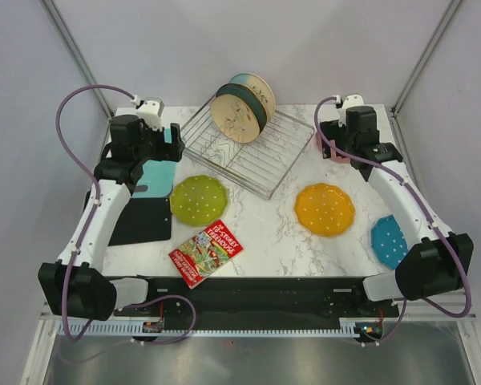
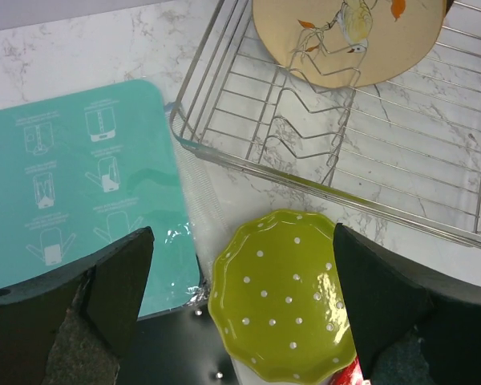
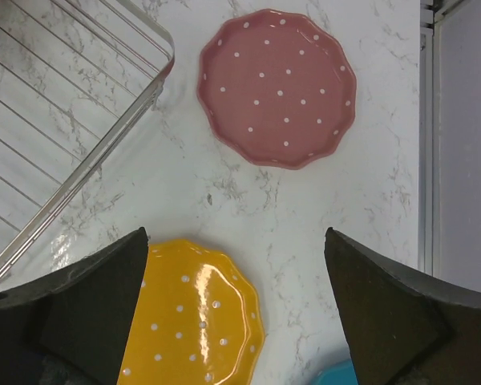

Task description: Load the plates into the dish rack

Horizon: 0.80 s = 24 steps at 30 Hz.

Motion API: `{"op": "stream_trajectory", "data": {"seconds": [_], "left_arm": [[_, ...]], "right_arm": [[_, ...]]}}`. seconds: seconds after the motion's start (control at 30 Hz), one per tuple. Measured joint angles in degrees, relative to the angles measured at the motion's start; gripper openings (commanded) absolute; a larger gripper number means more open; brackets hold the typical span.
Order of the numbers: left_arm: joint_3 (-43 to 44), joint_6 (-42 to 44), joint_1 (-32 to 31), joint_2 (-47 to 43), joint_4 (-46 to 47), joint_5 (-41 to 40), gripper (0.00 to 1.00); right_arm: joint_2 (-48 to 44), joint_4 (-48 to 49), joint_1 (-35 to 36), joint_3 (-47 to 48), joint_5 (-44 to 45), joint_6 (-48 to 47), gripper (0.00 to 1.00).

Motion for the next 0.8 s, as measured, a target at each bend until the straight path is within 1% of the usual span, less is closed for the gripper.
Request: {"op": "stream_trajectory", "data": {"seconds": [0.03,0.13,0.23,0.3,0.33,0.37,0.47,0.57,0.7,0.8], "left_arm": [[0.04,-0.35,-0.55,0.11,-0.02,-0.11,1.00],[1.18,-1.60,-4.55,1.95,0.02,-4.13,1.00],[5.01,-2.58,-10.97,6.60,-1.22,-9.94,1.00],[9.20,-3.63,-14.40,10.49,-3.65,-12.22,1.00],[10.97,-4.37,-15.52,11.98,-4.44,-12.72,1.00],[12.87,-5.57,-16.68,13.70,-4.98,-12.87,1.00],[13.62,-8.81,-17.14,14.86,-5.92,-12.81,1.00],[12.44,-12.07,-16.79,14.84,-5.68,-11.93,1.00],[9.25,-14.99,-16.48,14.86,-5.27,-9.88,1.00],[8.41,-15.93,-16.50,15.02,-5.92,-9.11,0.99]], "right_arm": [[0.04,-0.20,0.02,0.17,0.59,-0.26,0.98],[0.68,0.74,0.04,1.01,1.07,-3.34,0.98],[3.52,1.38,-0.07,4.37,-2.75,-9.81,0.98],[6.97,0.72,-0.20,8.87,-6.51,-14.10,0.98],[9.38,-0.15,-0.33,12.33,-8.81,-16.17,0.98],[12.96,-1.79,-0.35,17.86,-11.39,-18.32,0.98],[23.74,-3.63,-0.79,32.54,-17.66,-21.75,0.98],[32.72,-5.22,-1.84,42.97,-21.84,-23.82,0.98],[41.68,-8.24,-3.04,50.90,-24.57,-26.80,0.97],[46.58,-10.49,-3.43,54.05,-25.73,-29.24,0.95]]}}
